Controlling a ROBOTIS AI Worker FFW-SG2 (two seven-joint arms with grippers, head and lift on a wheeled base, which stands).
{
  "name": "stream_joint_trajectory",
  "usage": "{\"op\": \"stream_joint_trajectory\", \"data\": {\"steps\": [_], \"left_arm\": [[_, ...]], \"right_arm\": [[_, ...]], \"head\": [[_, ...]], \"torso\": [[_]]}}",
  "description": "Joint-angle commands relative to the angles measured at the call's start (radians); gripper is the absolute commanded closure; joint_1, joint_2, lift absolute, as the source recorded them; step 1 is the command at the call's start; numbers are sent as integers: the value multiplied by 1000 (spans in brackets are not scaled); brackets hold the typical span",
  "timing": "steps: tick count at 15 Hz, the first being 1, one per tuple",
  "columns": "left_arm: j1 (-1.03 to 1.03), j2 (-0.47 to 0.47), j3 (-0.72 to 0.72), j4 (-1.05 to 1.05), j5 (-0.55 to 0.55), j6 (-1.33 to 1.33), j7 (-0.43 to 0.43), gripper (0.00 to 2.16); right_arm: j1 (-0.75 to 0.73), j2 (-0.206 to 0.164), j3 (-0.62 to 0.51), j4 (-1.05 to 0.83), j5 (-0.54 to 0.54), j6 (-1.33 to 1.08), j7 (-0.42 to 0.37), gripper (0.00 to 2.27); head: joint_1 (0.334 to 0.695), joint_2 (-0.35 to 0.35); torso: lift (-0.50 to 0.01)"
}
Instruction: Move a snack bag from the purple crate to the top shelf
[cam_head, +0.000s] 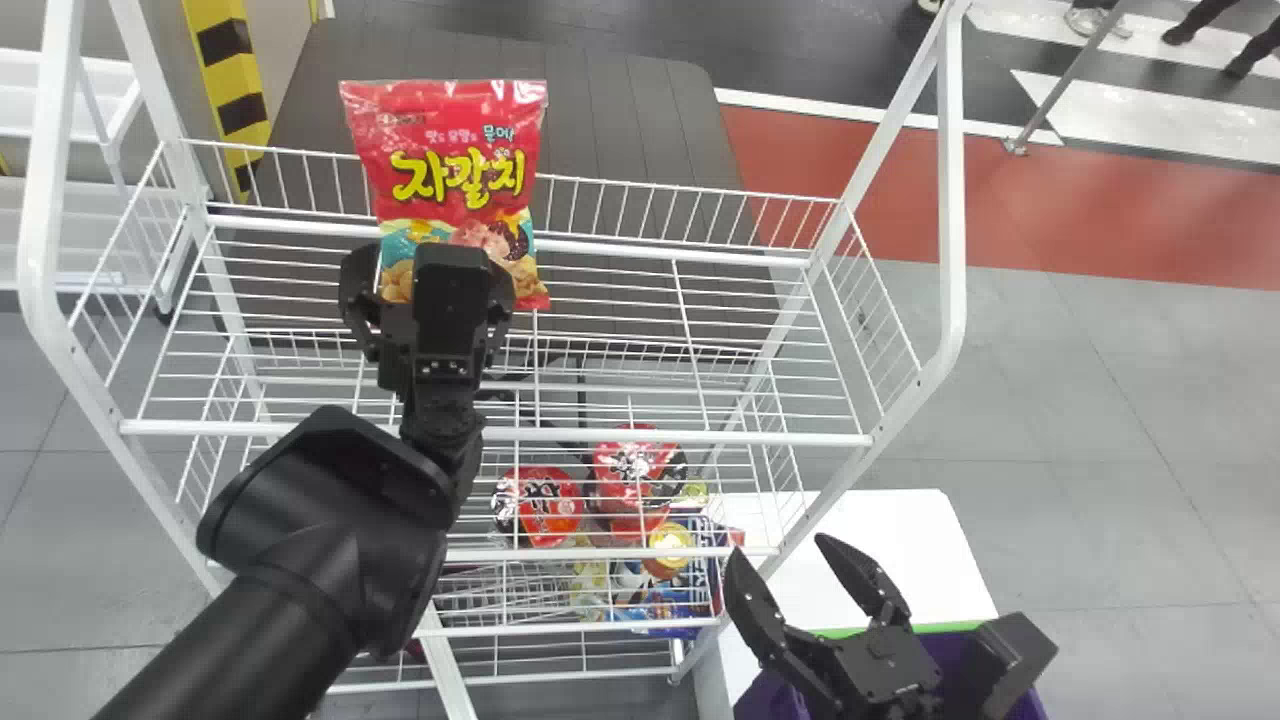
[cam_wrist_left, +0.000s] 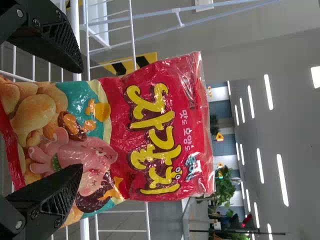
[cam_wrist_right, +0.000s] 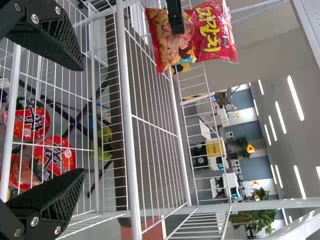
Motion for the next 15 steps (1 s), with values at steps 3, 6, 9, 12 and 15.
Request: {"op": "stream_joint_trajectory", "data": {"steps": [3, 6, 9, 12, 15], "left_arm": [[-3, -3, 1, 8, 9, 0, -19, 390], [-15, -3, 3, 32, 30, -6, -30, 421], [-15, -3, 1, 32, 38, -9, -38, 475], [-11, -3, -11, 31, 29, -9, -19, 1001], [-3, -3, -12, 24, 3, -9, -13, 1119]], "right_arm": [[3, 4, -2, 0, -9, 0, 2, 97], [11, 5, -7, 0, -14, 0, 13, 107], [16, 8, -13, 0, -17, -3, 19, 107], [17, 15, -22, 0, -18, -3, 28, 110], [19, 18, -30, 3, -29, -3, 42, 110]], "head": [[695, -230], [695, -231], [695, -229], [695, -236], [695, -241]], "torso": [[0], [0], [0], [0], [0]]}}
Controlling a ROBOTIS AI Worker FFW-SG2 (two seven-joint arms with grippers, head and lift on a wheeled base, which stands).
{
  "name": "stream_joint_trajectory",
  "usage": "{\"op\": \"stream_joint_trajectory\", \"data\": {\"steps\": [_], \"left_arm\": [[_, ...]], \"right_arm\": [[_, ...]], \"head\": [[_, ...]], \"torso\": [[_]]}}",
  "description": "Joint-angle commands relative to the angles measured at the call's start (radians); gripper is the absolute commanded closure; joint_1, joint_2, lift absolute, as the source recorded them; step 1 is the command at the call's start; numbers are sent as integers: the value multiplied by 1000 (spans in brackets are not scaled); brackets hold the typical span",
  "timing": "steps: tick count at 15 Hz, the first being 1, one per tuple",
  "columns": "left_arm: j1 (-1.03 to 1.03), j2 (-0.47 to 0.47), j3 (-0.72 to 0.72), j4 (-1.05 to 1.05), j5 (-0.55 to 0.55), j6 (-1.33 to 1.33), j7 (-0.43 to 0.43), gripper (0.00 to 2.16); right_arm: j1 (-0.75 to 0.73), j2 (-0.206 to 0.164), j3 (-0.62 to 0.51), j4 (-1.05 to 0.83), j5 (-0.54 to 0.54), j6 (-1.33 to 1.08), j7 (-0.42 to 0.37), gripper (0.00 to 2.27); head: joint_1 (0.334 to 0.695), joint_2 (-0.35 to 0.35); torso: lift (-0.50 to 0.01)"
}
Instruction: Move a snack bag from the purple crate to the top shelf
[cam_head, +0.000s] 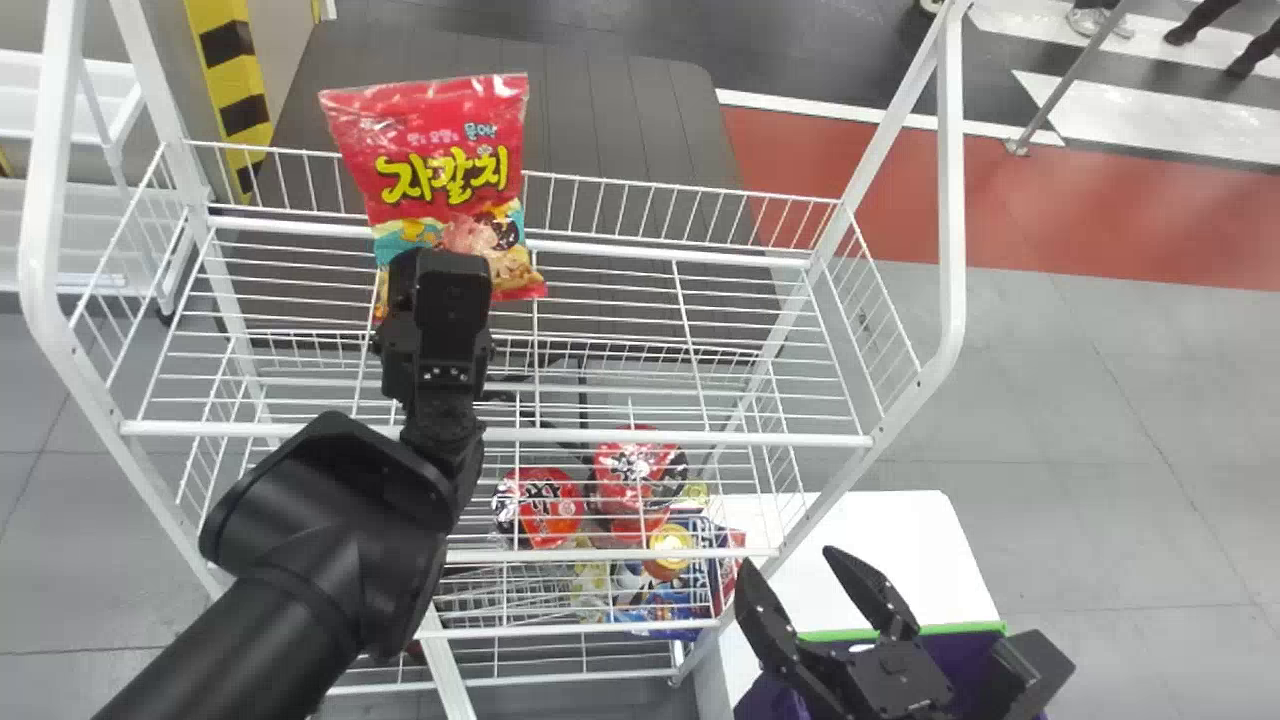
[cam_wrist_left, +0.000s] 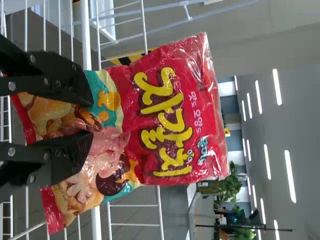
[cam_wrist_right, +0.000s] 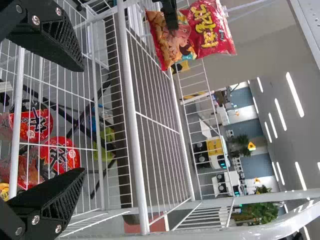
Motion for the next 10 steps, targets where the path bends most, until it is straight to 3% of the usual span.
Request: {"op": "stream_joint_trajectory", "data": {"steps": [1, 5, 10], "left_arm": [[8, -3, -1, -3, -23, -6, 16, 1382], [21, -3, -4, -15, -102, 25, 16, 1406], [89, -3, 9, -184, -195, 184, -10, 1406]], "right_arm": [[1, 2, -8, 3, -12, 3, 6, 110], [1, 3, -19, 9, -21, 3, 17, 110], [-9, 2, -26, 29, -26, 3, 19, 110]], "head": [[695, -242], [695, -246], [695, -270]], "torso": [[0], [0], [0]]}}
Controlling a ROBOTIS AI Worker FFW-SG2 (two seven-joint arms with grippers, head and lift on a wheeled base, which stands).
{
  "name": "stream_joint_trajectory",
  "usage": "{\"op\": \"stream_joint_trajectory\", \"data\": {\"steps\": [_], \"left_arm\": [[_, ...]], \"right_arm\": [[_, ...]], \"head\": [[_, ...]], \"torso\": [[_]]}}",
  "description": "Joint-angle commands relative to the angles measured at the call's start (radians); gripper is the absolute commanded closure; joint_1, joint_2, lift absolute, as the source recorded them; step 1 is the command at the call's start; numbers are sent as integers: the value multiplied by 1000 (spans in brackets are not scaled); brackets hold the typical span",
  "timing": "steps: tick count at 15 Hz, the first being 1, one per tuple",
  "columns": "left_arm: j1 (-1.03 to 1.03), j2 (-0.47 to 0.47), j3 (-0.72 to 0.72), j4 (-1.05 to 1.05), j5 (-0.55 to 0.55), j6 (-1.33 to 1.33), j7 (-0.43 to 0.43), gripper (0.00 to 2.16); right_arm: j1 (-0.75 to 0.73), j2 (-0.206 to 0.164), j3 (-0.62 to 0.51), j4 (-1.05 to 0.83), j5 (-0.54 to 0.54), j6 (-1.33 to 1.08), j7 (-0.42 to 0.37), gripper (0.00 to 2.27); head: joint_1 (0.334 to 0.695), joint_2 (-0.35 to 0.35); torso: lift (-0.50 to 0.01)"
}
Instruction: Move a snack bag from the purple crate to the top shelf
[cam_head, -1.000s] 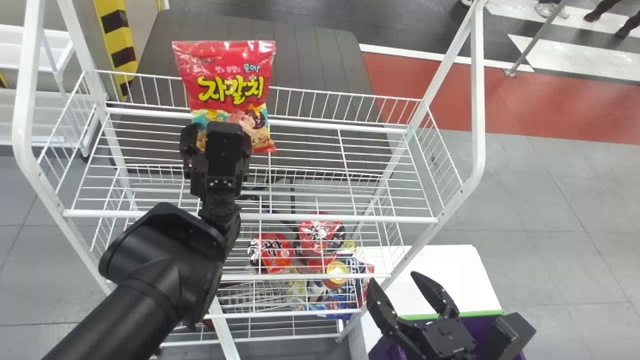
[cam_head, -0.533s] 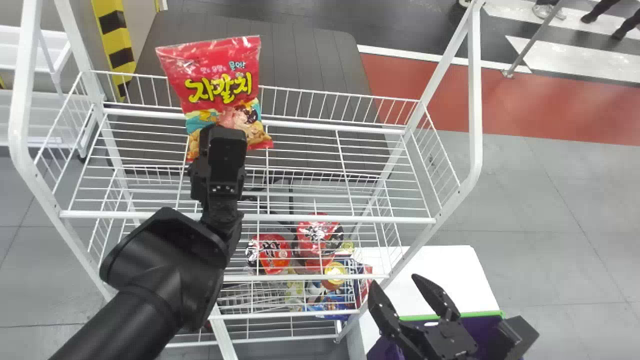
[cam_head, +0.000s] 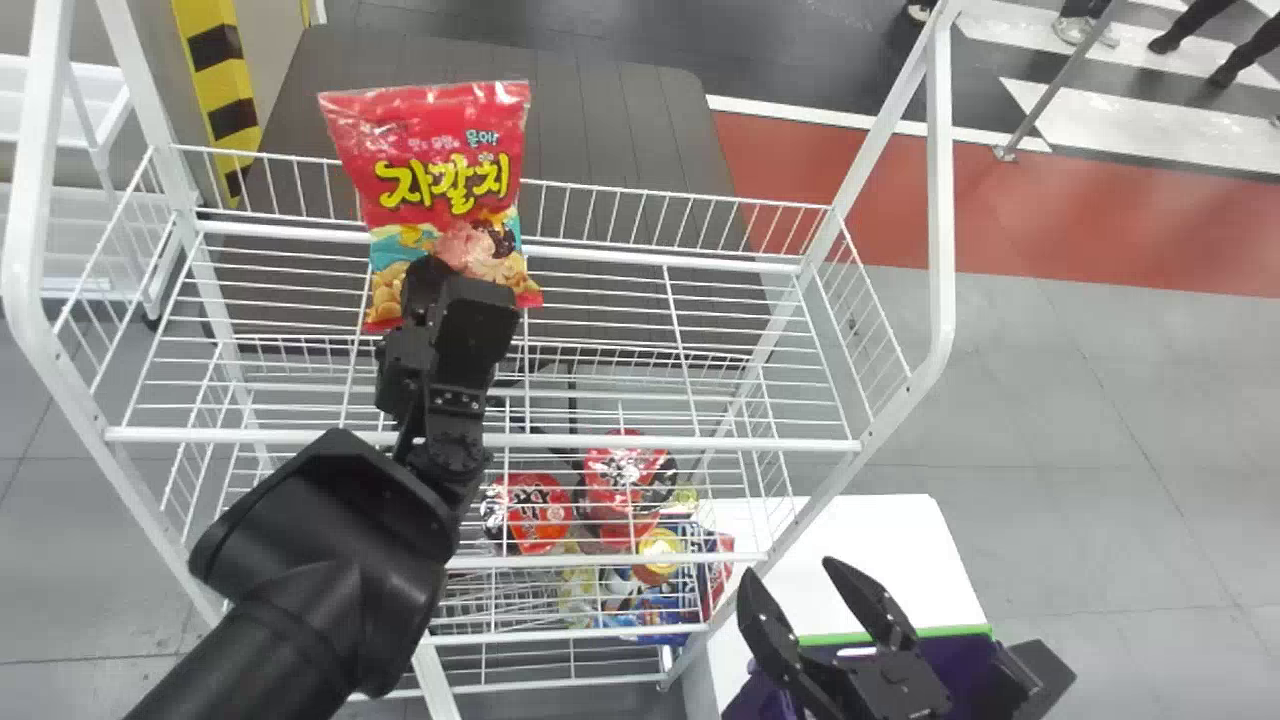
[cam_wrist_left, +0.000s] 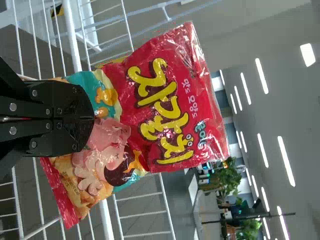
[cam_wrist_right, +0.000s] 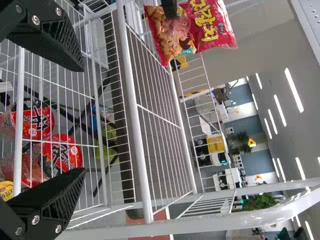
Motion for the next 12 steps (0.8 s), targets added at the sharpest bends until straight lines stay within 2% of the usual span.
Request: {"op": "stream_joint_trajectory", "data": {"steps": [1, 6, 12], "left_arm": [[25, -3, 7, -68, -33, 58, -4, 1406], [51, -3, 70, -99, -96, 73, -32, 1406], [68, -3, 153, -101, -117, 67, -47, 1406]], "right_arm": [[-6, 0, 1, 10, -1, 0, 0, 110], [-9, 1, 1, 15, -1, 0, 2, 113], [-9, 11, 0, 19, -1, -3, 12, 120]], "head": [[695, -275], [695, -271], [695, -226]], "torso": [[0], [0], [0]]}}
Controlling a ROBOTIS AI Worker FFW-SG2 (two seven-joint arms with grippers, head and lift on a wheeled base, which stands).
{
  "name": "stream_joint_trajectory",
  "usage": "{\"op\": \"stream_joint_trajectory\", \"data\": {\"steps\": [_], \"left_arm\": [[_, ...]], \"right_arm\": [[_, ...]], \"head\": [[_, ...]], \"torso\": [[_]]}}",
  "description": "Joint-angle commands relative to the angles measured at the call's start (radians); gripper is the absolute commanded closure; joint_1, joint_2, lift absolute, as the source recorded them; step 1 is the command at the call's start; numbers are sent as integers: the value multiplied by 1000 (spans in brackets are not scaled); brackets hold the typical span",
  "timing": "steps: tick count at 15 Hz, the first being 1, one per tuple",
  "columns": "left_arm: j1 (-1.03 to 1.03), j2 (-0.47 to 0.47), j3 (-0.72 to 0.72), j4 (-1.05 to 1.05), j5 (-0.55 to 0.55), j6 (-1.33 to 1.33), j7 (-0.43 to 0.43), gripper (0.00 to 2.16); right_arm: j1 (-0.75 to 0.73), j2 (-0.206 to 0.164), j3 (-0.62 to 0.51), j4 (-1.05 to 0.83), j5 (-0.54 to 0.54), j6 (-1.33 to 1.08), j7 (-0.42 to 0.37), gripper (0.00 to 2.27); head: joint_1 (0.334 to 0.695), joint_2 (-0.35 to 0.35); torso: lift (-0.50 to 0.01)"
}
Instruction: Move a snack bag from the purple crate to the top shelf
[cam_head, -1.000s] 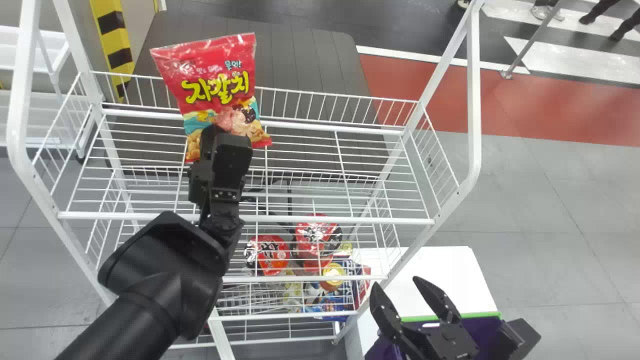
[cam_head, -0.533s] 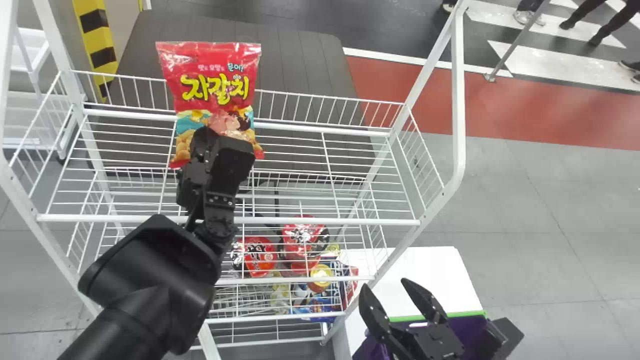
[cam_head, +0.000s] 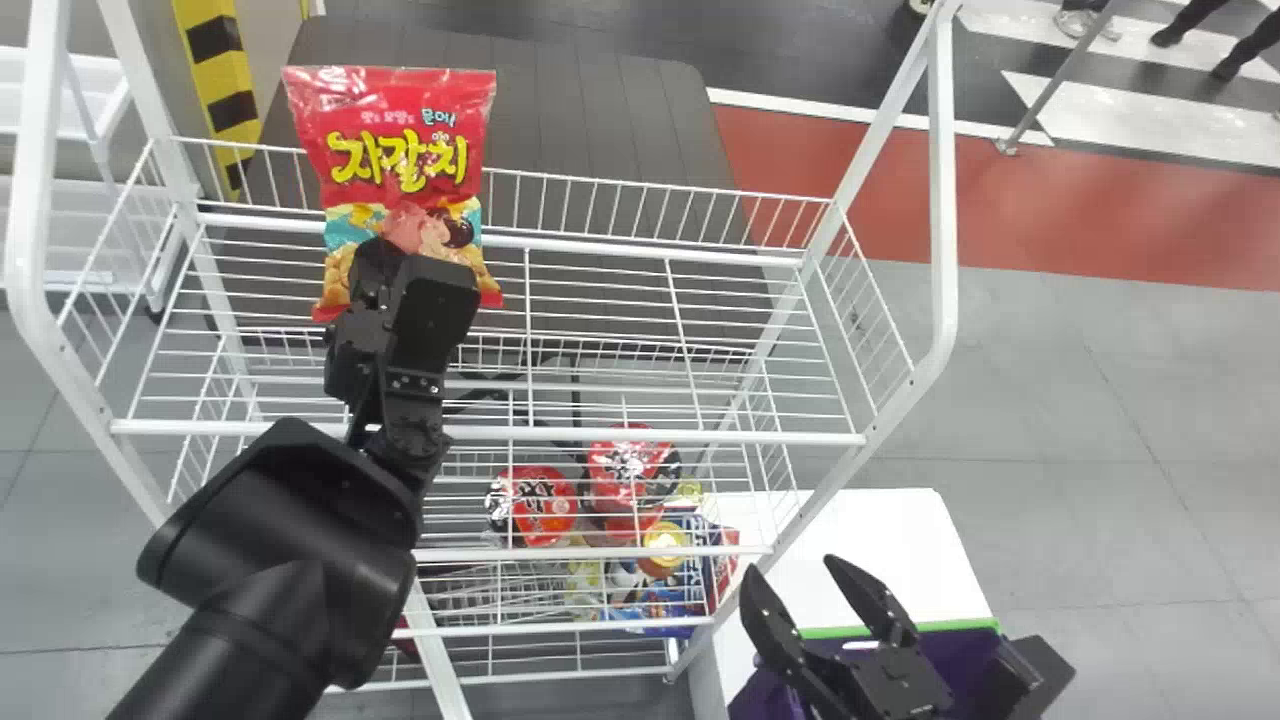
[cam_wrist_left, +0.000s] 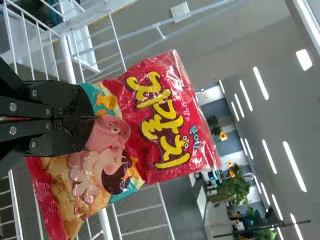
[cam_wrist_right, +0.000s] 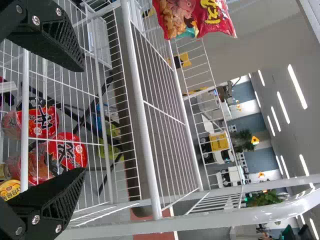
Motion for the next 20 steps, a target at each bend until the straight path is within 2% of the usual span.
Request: {"op": "stream_joint_trajectory", "data": {"steps": [1, 20], "left_arm": [[4, -3, 37, 0, -4, -3, -11, 1406], [33, -3, 235, -28, -147, 37, -95, 1406]], "right_arm": [[0, 6, -3, -1, 0, -1, 4, 120], [3, 6, -3, 7, 0, -1, 13, 124]], "head": [[695, -212], [695, -91]], "torso": [[0], [0]]}}
